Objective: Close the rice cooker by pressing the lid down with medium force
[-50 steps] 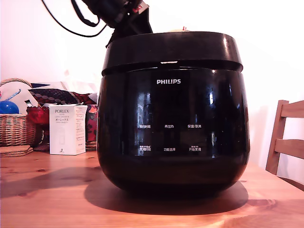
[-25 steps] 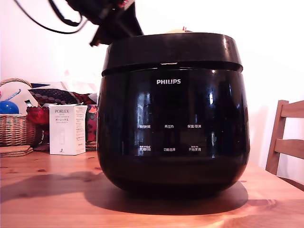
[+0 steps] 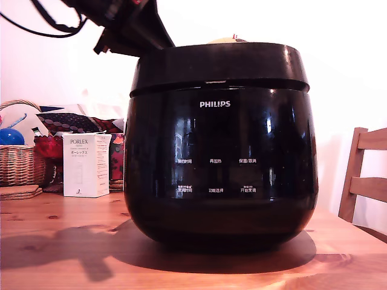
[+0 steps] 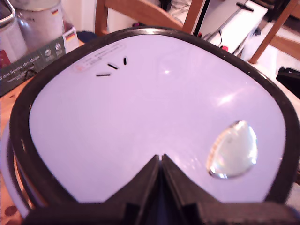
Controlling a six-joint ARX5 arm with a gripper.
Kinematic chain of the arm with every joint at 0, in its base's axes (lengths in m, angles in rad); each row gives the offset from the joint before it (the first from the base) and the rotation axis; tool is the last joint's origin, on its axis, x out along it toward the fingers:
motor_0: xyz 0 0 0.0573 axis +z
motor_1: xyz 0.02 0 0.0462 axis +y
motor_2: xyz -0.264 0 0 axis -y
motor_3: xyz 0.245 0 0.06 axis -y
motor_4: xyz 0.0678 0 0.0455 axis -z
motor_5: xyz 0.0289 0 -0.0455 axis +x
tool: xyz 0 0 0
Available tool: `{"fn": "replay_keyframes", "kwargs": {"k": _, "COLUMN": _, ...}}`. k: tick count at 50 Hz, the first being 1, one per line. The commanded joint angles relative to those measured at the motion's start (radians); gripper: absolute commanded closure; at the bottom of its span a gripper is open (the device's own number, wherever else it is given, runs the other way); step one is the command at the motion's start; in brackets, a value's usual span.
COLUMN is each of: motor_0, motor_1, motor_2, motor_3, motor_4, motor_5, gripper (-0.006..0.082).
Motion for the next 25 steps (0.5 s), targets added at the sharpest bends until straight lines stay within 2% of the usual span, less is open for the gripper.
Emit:
{"fn": "replay_keyframes", "kwargs": {"k": 1, "motor_0": -0.021, "motor_1": 0.005, "motor_2": -0.076, "motor_3": -0.009, "motor_4": -0.017, "motor_5": -0.003, "gripper": 0.0781}}
{"fn": "replay_keyframes", "kwargs": {"k": 17, "motor_0": -0.050, "motor_1": -0.099, "motor_2": -0.232, "motor_3": 0.101, "motor_4": -0.069, "motor_5": -0.006, "gripper": 0.0781}}
{"fn": "replay_keyframes", "kwargs": {"k": 25, "motor_0": -0.056, "motor_1": -0.104, "motor_2": -0.268, "motor_3": 0.123, "motor_4": -0.074, "motor_5": -0.005, "gripper": 0.0781}}
